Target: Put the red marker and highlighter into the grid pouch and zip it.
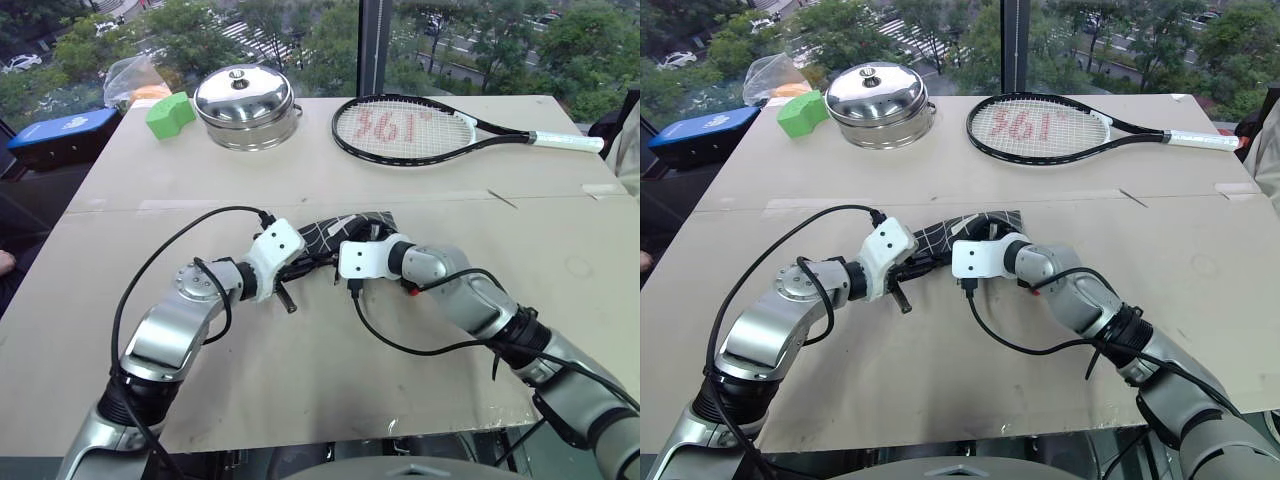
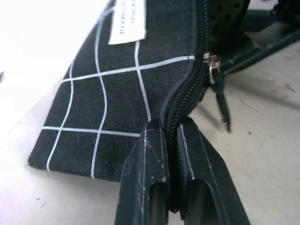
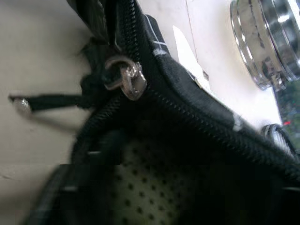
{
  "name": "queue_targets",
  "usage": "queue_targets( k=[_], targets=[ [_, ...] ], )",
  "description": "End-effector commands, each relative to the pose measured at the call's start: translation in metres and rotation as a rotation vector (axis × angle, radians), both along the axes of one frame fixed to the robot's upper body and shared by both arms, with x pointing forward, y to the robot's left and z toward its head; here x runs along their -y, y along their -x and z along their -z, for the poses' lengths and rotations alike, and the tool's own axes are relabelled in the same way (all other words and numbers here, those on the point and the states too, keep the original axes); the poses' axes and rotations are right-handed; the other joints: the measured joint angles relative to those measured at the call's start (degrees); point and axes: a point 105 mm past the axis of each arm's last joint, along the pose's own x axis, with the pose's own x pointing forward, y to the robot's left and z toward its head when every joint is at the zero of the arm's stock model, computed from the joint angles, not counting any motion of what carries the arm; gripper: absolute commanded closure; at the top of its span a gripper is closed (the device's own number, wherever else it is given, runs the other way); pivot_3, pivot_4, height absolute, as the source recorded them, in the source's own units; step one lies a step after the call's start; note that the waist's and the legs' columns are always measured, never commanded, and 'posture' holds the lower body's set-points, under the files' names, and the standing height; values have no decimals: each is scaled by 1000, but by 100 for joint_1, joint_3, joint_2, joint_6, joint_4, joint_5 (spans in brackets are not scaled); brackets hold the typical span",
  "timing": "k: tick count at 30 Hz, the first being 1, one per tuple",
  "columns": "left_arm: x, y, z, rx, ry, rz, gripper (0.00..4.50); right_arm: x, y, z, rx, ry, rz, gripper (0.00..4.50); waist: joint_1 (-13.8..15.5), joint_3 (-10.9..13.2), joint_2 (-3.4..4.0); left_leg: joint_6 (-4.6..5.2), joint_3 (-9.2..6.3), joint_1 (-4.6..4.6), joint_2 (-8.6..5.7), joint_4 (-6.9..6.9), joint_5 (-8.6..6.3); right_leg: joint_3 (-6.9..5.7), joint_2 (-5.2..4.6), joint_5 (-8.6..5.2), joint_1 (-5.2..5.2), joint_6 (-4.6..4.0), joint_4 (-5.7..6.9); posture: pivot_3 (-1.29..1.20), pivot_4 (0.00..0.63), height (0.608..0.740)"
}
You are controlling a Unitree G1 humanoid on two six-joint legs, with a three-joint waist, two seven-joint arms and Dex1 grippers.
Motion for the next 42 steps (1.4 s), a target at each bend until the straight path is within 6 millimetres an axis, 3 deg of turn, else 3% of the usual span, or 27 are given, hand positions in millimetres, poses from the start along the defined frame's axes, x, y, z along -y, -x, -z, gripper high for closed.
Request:
queue_targets(
  k=[1,6,11,14,18,23,26,33,38,42],
  targets=[
    [2,-2,-14,50,7,2,4500,-6,4,-12,64,17,-49,63,1,0,0,0,0,0,0,0,0,0,0,0,0,0,0,0,150,740],
    [-3,-4,-13,38,9,-26,4500,7,0,-23,33,-24,-5,63,7,0,0,0,1,0,0,1,0,0,0,0,0,0,0,0,150,740],
    [-18,-7,-13,23,16,-87,4500,41,17,-51,-315,-368,100,63,30,0,-2,-1,-6,-2,1,1,0,3,-2,1,5,0,0,0,150,740],
    [-24,-9,-14,20,23,-109,4500,63,26,-58,-422,-472,185,63,32,0,-2,0,-7,0,1,1,0,-4,-2,1,6,-1,0,0,150,740],
    [-30,-13,-17,25,25,-124,4500,78,42,-35,-638,-524,336,63,46,-1,-4,1,-11,0,1,0,-1,-5,-2,0,6,-1,2,0,150,740],
    [-29,-15,-20,31,31,-116,4500,86,37,10,-787,-494,588,63,22,-1,-4,4,-6,0,0,0,-2,-4,-1,1,1,-4,4,0,150,740],
    [-29,-16,-21,34,29,-112,4500,89,32,26,-808,-494,667,966,18,-1,-3,4,-6,-1,-1,0,-2,-3,-1,0,1,-4,3,0,150,740],
    [-30,-15,-24,39,26,-111,4500,97,30,22,-733,-434,652,4188,31,-5,-9,3,-7,-1,-4,0,-1,-4,-2,0,3,-2,1,0,150,740],
    [-31,-19,-24,44,28,-123,4500,110,39,-8,-621,-328,534,4271,78,2,-7,3,-6,-4,-6,0,-2,-5,-4,0,2,-1,-2,0,150,740],
    [-28,-19,-22,47,13,-110,4500,121,51,-30,-493,-124,454,4271,89,10,-4,20,-5,-3,-4,0,-12,-5,-2,-1,-1,0,-6,0,150,740]
  ],
)
